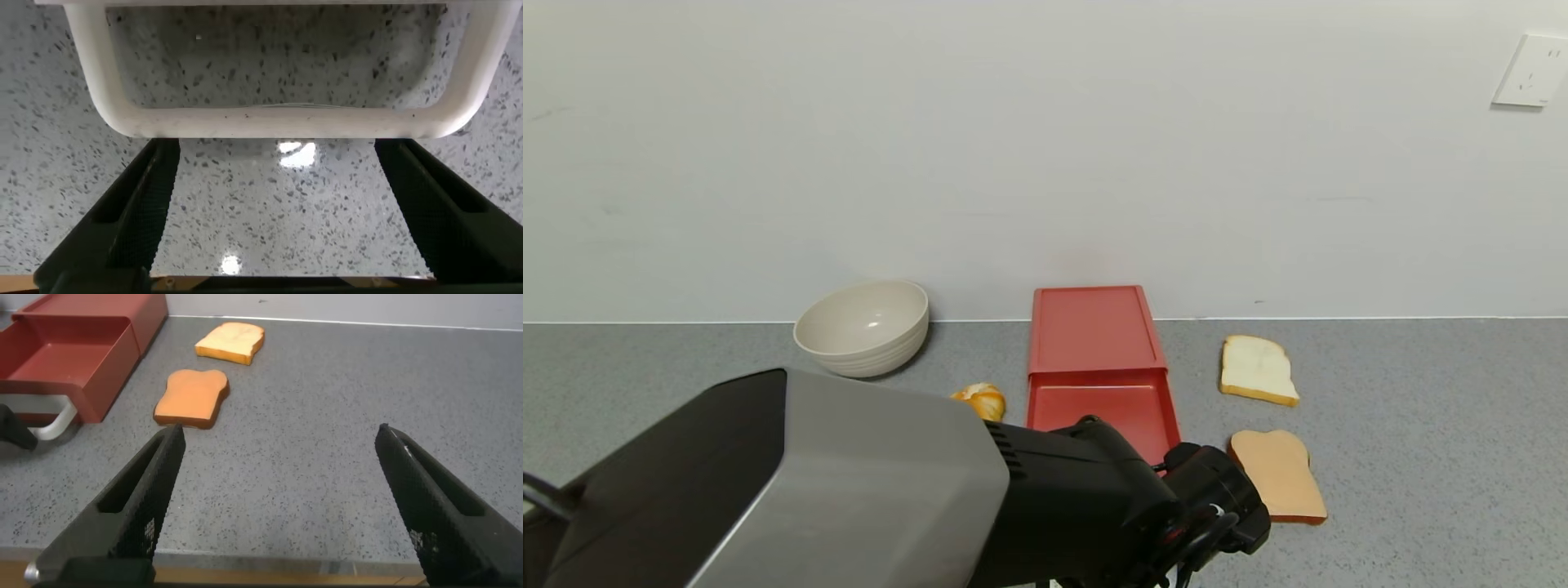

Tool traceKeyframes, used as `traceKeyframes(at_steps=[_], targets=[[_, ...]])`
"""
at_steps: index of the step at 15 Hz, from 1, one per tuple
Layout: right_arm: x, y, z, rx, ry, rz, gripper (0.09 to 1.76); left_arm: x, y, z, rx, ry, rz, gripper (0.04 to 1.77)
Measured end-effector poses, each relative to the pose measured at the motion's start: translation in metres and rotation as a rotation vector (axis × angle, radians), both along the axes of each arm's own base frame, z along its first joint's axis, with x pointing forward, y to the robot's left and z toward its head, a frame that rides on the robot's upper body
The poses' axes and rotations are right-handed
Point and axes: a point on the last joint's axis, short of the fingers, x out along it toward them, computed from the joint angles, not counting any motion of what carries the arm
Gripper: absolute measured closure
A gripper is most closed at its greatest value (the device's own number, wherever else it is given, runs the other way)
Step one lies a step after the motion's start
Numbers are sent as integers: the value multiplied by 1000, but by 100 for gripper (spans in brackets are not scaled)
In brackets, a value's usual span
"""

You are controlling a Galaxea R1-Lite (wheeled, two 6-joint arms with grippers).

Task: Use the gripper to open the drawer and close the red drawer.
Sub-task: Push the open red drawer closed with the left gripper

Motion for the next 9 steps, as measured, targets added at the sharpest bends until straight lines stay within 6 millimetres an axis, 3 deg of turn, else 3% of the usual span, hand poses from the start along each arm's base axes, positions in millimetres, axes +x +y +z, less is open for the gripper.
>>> traceKeyframes(at_steps=[9], targets=[[0, 0, 0, 0, 0, 0, 14, 14, -3, 3, -11, -61, 33, 9]])
